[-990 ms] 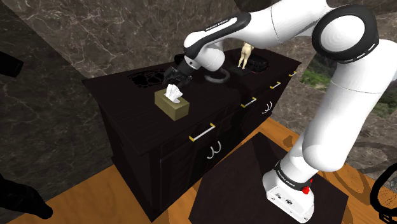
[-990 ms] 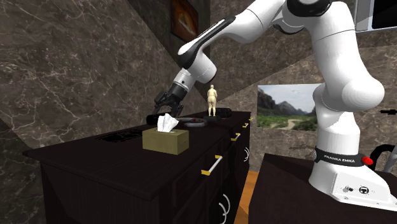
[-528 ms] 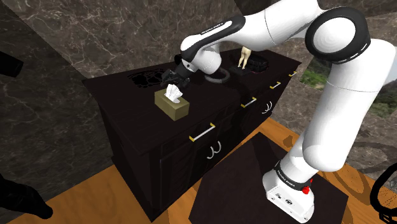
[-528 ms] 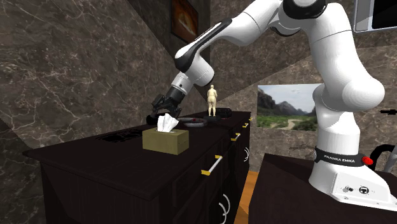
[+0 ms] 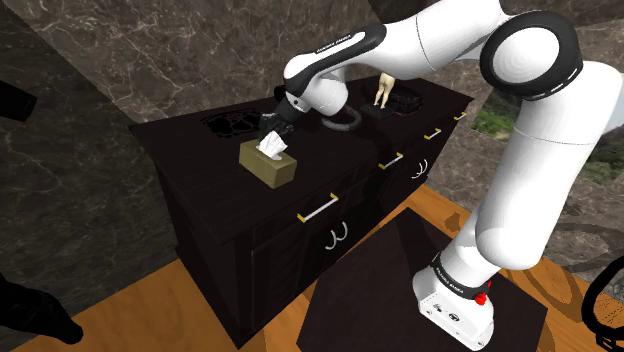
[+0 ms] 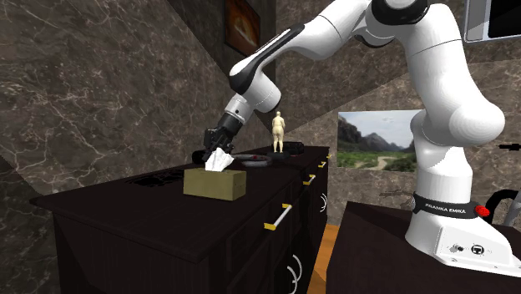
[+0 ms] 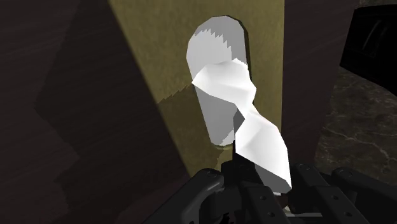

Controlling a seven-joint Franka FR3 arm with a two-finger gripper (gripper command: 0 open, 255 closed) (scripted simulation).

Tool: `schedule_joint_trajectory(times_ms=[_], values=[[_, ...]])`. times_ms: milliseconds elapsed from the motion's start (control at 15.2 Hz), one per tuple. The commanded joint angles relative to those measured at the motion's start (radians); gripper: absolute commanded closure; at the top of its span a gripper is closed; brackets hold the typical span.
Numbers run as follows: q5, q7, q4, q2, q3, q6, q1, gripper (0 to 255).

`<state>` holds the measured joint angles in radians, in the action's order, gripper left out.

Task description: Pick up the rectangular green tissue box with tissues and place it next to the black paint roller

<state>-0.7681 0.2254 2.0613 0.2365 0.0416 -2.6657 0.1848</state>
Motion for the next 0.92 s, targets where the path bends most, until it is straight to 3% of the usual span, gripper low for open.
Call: schedule_joint_trajectory(times_ms=[0,264,858], values=[[0.000,-0.001,0.002,0.003,0.000,0.002,0.000,255],[-0.001,0.000,0.003,0.002,0.000,0.000,0.000,255],[0.091,-0.102,-0.020,-0.068,-0.026,0.081,0.011,255]])
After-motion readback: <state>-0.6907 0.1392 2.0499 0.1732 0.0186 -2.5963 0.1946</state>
